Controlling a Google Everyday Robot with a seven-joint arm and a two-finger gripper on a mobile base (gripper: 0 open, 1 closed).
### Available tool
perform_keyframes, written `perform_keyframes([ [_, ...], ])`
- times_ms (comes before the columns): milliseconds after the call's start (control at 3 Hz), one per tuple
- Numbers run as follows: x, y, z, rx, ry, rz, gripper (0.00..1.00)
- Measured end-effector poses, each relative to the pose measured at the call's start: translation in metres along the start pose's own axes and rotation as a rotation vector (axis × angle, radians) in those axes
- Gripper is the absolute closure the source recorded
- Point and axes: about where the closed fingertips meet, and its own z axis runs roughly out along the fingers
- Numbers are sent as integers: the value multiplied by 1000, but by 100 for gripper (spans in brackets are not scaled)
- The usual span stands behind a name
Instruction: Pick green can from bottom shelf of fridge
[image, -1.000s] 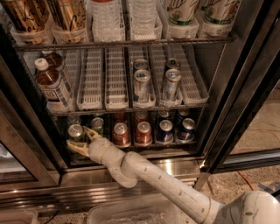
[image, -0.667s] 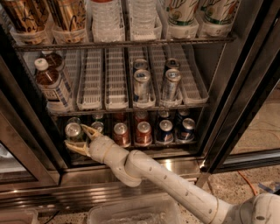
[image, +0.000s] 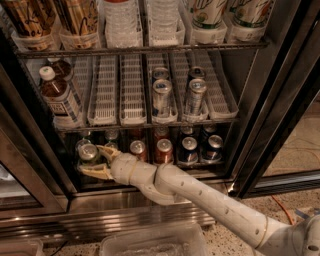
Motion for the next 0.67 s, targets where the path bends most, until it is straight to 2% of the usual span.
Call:
perform_keyframes([
  [333,11,-6,-36,-90,57,29,100],
  [667,13,4,-72,-197,102,47,100],
])
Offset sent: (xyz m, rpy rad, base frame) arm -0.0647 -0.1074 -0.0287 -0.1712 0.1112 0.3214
